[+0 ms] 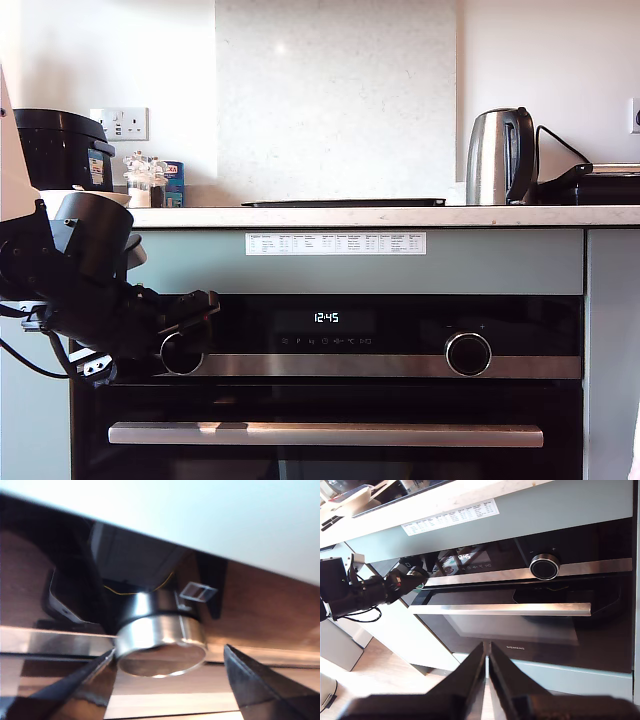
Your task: Switch the oven into microwave mode by turning the left rotary switch to the microwave symbol
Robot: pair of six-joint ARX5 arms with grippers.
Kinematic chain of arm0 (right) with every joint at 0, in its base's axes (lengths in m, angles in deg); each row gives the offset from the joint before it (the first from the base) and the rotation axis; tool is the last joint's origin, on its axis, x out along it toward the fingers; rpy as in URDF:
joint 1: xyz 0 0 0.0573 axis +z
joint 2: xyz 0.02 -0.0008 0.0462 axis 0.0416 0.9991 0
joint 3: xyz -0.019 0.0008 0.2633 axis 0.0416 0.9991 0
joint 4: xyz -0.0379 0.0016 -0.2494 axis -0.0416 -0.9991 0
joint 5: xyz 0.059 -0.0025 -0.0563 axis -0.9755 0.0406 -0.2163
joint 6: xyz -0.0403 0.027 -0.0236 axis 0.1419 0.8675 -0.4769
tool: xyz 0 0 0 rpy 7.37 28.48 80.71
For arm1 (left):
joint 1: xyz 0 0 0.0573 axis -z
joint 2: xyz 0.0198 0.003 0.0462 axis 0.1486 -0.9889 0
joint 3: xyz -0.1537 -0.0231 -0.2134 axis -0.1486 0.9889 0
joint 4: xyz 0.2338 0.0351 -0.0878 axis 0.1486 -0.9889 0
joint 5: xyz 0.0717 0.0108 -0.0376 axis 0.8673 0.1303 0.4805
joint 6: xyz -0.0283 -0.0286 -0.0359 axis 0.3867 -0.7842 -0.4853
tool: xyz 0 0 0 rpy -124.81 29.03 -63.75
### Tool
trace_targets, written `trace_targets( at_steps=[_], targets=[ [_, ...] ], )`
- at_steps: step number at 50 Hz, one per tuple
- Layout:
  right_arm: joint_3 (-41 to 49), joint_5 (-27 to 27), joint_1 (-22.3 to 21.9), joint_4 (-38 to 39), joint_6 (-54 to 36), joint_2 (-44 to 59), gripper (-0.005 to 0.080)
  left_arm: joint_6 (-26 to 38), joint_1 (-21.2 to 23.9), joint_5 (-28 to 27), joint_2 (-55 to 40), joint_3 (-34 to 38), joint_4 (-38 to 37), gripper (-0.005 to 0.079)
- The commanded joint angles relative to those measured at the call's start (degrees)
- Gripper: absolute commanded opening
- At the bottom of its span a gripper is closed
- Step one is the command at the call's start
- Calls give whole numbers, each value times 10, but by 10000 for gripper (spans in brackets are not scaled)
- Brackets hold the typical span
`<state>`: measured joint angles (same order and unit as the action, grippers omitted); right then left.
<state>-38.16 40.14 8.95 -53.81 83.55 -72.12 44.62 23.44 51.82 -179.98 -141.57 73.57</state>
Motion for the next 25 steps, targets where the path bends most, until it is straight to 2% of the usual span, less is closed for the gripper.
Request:
trace_targets(
  at_steps=[1, 10, 18, 25],
  targets=[
    [6, -4, 2, 4, 2, 3, -12, 12, -6, 6, 23, -47, 31, 604],
    [6, -5, 2, 4, 2, 3, -12, 12, -12, 11, 23, -47, 31, 592],
    [6, -5, 2, 3, 2, 3, -12, 15, -13, 10, 23, -47, 35, 447],
    [6, -5, 2, 2, 2, 3, -12, 14, -13, 10, 23, -47, 38, 442]
  ],
)
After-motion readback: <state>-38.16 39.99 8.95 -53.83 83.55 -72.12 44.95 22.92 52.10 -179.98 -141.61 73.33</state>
